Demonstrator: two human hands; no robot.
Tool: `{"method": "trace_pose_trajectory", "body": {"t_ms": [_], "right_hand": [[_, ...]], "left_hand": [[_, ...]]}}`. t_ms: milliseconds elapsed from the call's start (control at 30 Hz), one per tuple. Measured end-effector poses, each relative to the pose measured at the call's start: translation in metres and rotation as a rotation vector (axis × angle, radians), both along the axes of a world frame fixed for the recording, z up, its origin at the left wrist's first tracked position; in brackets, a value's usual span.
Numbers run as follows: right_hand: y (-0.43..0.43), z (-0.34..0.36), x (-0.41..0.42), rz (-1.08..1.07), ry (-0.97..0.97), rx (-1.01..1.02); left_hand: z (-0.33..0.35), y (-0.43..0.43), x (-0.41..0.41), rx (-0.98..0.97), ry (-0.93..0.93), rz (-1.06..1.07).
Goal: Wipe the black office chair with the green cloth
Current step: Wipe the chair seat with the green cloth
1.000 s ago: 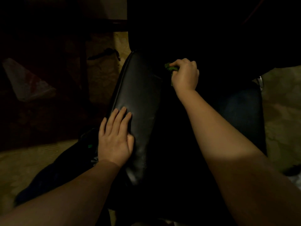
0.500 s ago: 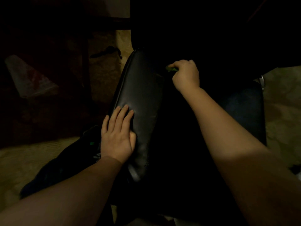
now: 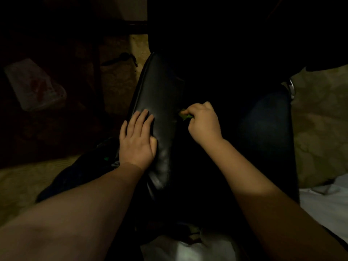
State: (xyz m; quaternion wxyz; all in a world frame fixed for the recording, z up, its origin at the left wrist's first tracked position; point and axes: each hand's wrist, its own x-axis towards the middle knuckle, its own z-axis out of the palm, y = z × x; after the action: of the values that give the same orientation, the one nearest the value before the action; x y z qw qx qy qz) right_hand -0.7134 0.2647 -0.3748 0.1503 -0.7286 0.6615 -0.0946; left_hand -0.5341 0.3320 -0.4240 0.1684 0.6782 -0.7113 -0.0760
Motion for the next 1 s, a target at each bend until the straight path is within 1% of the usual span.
{"method": "trace_pose_trajectory", "body": {"t_ms": [267,500,600,667,733,800,833,867,933,1000], "right_hand": [[0.079,0.009,0.016,0.094,-0.084,0.078],[0.146,0.011,0.031,0.181,-0.047,0.111],[0.161,0.012,0.039,0.202,-0.066,0.13],[0.163,0.015,0.041,0.242,-0.075,0.178],[0.158,0.019,0.04,0.25,-0.154,0.241],[0.152,0.024,0.041,0.189,-0.301,0.31],[0.151,0.026,0.042,0.149,-0.359,0.305],[0.153,0.027,0.043,0.117,-0.37,0.246],[0.163,0.025,0.046,0.08,-0.288,0.047],[0.178,0.017,0.05,0.105,-0.224,-0.054]], "left_hand": [[0.002,0.0,0.0,0.005,-0.002,-0.002],[0.002,0.001,0.001,0.0,0.019,-0.012],[0.002,0.001,0.002,0.003,0.028,-0.018],[0.003,0.001,0.002,0.013,0.041,-0.023],[0.004,0.0,0.003,0.015,0.06,-0.039],[0.005,-0.001,0.004,0.005,0.102,-0.028],[0.005,-0.002,0.005,-0.002,0.141,-0.002],[0.006,-0.002,0.006,-0.008,0.189,0.036],[0.008,-0.001,0.009,0.005,0.278,0.117],[0.009,0.0,0.011,0.05,0.321,0.18]]}}
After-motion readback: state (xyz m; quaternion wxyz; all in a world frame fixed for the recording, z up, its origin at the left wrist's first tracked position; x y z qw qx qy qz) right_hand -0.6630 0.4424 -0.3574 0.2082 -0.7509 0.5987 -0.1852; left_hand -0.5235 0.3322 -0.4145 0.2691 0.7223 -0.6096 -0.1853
